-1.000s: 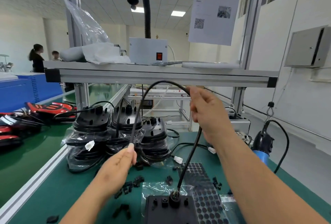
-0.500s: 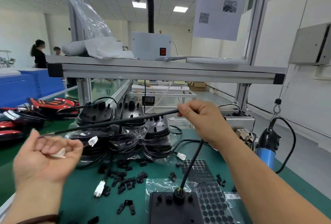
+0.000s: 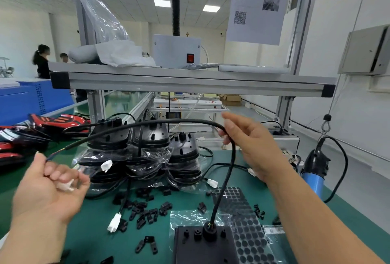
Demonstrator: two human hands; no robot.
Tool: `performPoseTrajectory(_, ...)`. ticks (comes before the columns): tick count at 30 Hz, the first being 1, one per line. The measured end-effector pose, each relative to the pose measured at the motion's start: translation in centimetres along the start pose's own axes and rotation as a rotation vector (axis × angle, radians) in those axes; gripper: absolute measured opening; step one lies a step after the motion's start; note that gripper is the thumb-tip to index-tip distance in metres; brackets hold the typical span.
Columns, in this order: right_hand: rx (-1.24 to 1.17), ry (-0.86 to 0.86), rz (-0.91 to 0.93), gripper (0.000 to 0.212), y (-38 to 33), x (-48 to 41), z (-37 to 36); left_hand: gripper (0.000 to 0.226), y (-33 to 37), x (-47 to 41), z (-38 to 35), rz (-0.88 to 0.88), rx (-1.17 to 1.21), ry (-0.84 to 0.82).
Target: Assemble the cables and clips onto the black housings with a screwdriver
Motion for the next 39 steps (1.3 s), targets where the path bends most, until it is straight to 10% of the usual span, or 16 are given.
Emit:
performPoseTrajectory(10, -0.007, 0.002, -0.253, 0.031, 8.0, 7.2, -3.7, 0.031, -9.1, 9.8, -2.6, 0.199, -1.039, -0.329)
performPoseTrajectory(18, 0.306, -0.211, -0.09, 0.024, 7.7, 9.1, -7.4, 0.027, -10.7, 13.3, -2.4, 0.278, -1.171, -0.325)
performPoseTrajectory(25, 0.155, -0.179, -0.06, 0.024, 7.9, 9.9, -7.6, 0.041, -3.9, 10.6, 4.4, 0.078, -1.637, -0.408)
performPoseTrajectory(29, 0.115, -0.171, -0.056, 0.027, 8.2, 9.9, -7.7, 0.029, -3.5, 8.2, 6.4, -0.379, -2.094, -0.317)
performPoseTrajectory(31, 0.102, -0.161, -0.054, 0.028, 8.0, 9.9, -7.8, 0.02, -5.3, 7.0, 6.2, -0.222, -2.245, -0.297)
performPoseTrajectory(33, 0.1, -0.151, -0.048, 0.025, 7.9, 10.0, -7.7, 0.006, -7.6, 6.5, 6.1, -0.095, -2.105, -0.2)
performPoseTrajectory(39, 0.124, -0.181, -0.025, 0.008, 7.8, 9.9, -7.5, 0.058, -14.6, 6.8, 0.7, -0.056, -2.042, -0.37)
Point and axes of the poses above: each hand's wrist, its own x-axis away from the middle knuckle, its own z-axis out of the back of the hand, y = z × x, the point moved 4 cm from there along -x, towards the middle knuckle, and after that the axes turned 1 degree about y, right-handed, at the moved point
